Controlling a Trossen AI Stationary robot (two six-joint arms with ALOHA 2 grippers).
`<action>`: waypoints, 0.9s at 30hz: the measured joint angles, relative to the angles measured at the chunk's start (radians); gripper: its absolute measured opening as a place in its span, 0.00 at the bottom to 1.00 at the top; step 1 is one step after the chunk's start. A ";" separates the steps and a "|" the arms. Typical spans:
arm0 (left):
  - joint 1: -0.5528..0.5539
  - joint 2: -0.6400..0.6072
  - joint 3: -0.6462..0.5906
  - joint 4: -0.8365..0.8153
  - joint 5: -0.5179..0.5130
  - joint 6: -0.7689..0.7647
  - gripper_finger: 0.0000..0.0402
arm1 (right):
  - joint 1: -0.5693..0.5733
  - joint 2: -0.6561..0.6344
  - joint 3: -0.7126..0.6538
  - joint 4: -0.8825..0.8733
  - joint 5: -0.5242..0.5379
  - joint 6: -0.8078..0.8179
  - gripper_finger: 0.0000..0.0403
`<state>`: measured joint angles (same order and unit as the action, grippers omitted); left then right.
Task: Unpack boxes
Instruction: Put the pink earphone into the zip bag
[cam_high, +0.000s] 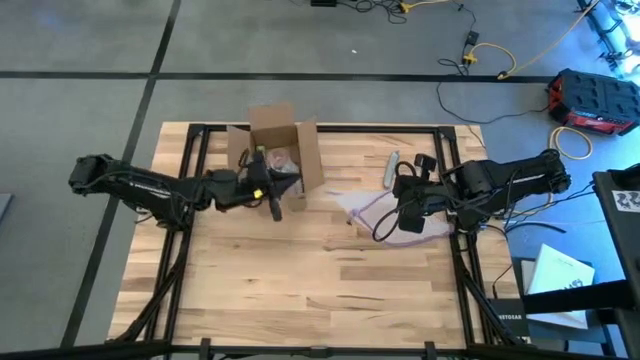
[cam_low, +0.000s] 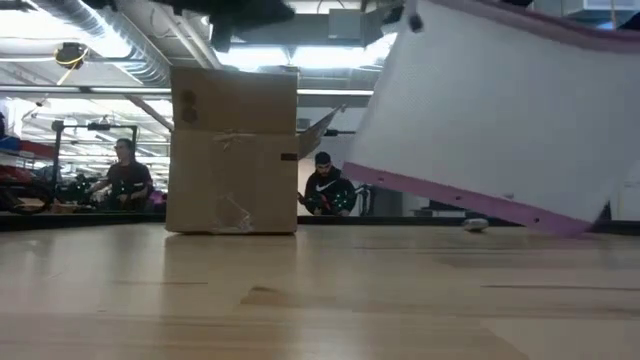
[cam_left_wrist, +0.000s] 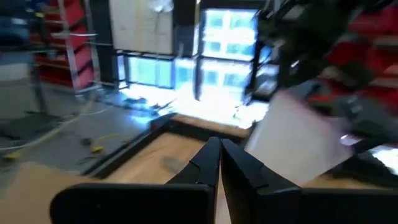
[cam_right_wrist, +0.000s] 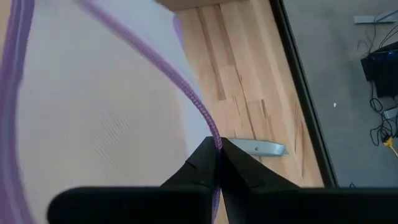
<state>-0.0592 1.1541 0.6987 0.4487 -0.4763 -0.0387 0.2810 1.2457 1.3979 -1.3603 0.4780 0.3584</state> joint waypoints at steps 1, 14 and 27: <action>0.024 -0.007 0.001 -0.036 -0.002 0.010 0.00 | 0.000 0.000 -0.005 0.005 0.000 0.000 0.00; 0.155 0.023 0.001 -0.507 0.064 -0.139 0.00 | 0.000 0.000 -0.019 0.061 -0.023 -0.015 0.00; 0.030 0.039 0.001 -0.709 0.219 -0.435 0.00 | 0.000 0.000 -0.019 0.088 -0.071 -0.043 0.00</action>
<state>-0.0290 1.1934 0.6994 -0.2601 -0.2569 -0.4734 0.2810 1.2459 1.3788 -1.2720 0.4072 0.3156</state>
